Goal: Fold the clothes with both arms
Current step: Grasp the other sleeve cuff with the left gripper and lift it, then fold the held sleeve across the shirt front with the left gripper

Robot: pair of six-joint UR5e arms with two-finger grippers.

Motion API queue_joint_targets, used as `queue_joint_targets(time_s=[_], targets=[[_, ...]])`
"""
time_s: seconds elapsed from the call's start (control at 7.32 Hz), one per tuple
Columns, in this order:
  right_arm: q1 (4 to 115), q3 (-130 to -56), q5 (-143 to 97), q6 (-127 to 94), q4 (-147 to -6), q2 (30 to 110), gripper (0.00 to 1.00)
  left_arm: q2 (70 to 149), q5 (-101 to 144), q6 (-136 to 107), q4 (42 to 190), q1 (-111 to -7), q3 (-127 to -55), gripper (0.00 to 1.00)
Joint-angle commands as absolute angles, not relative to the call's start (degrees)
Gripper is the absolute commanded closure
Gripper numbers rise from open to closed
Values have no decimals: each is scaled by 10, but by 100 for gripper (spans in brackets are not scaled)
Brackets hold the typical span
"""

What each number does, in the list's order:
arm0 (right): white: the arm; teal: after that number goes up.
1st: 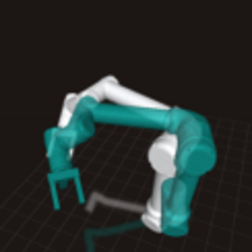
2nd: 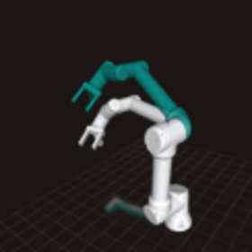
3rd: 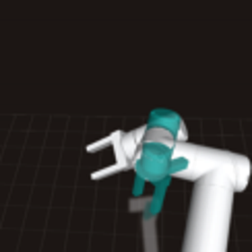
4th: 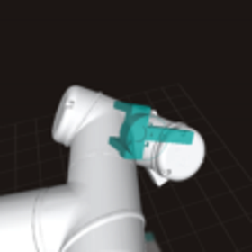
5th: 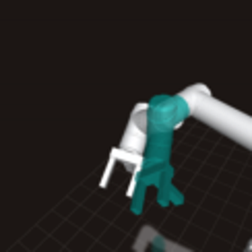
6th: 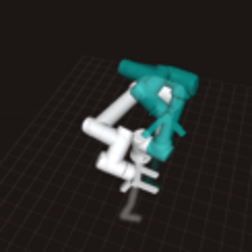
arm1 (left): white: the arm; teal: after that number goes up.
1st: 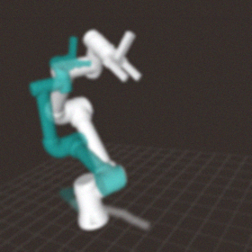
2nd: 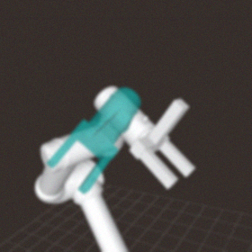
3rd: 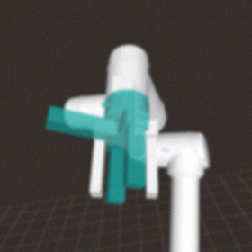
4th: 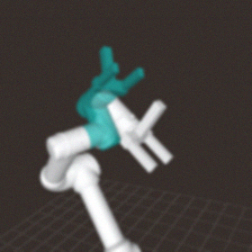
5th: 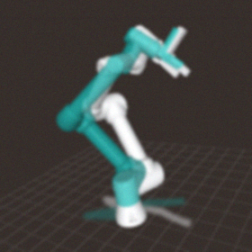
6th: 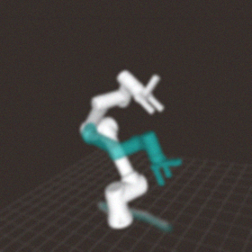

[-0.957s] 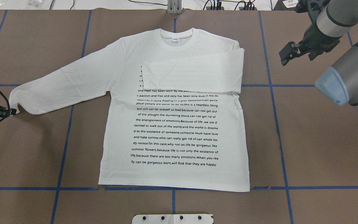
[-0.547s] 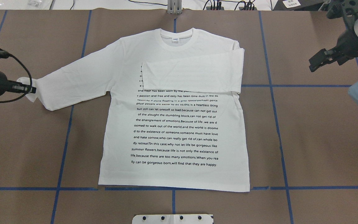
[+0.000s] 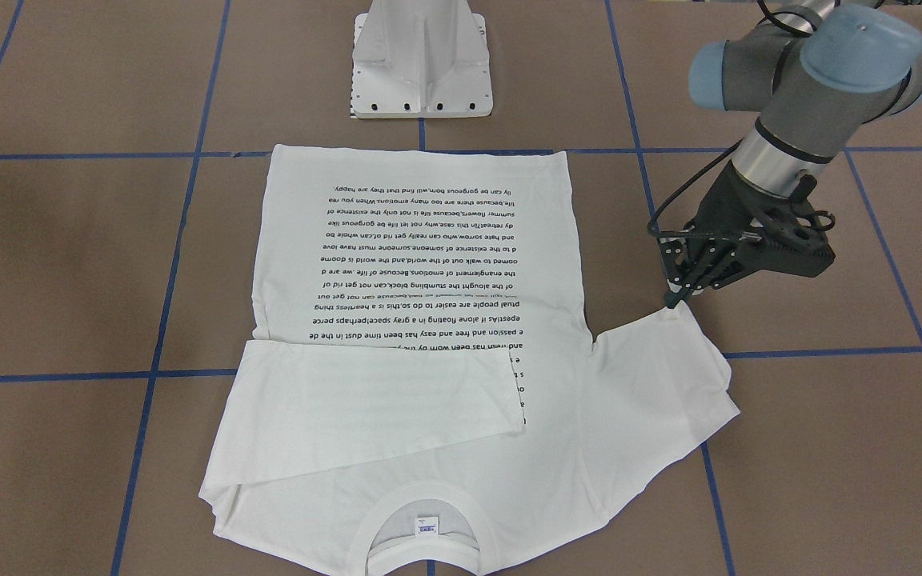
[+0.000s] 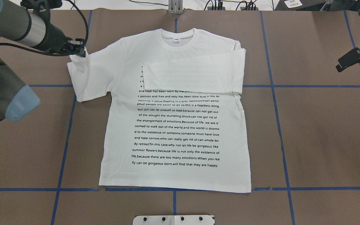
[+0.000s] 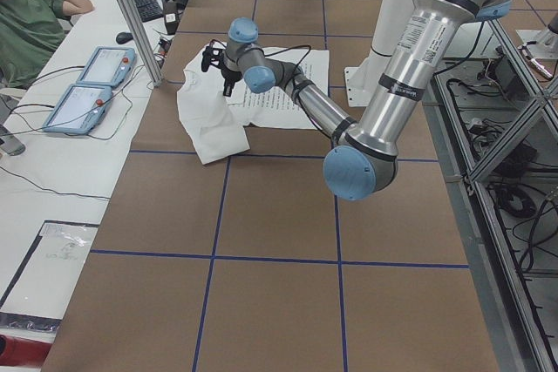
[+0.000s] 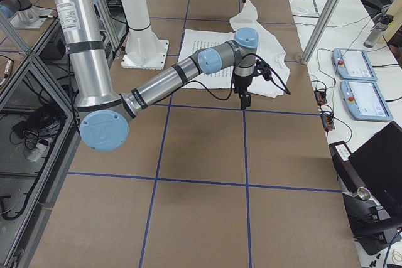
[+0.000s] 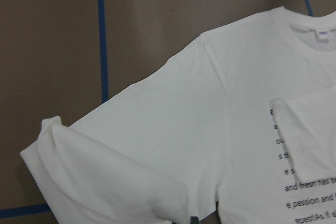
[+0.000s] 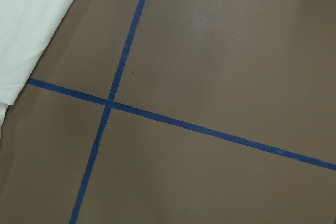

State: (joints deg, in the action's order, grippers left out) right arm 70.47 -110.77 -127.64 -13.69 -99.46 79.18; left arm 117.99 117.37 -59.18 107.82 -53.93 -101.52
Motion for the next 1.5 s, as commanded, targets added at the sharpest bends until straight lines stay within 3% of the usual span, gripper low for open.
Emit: queue_joint_targets(time_s=[0.0,0.41,0.68,1.37], targets=[[709,-1106,-1278,-134,-995,795,0,1277,1172,-686,1062,-523,-970,100],[709,-1105,-1276,-134,-995,795,0,1398,1158,-773,1069,-475,-872,100],[709,-1103,-1278,-136,-995,795,0,1419,1107,-784,1101,-418,-840,100],[709,-1102,-1278,-139,-994,796,0,1500,1049,-809,1229,-320,-676,100]])
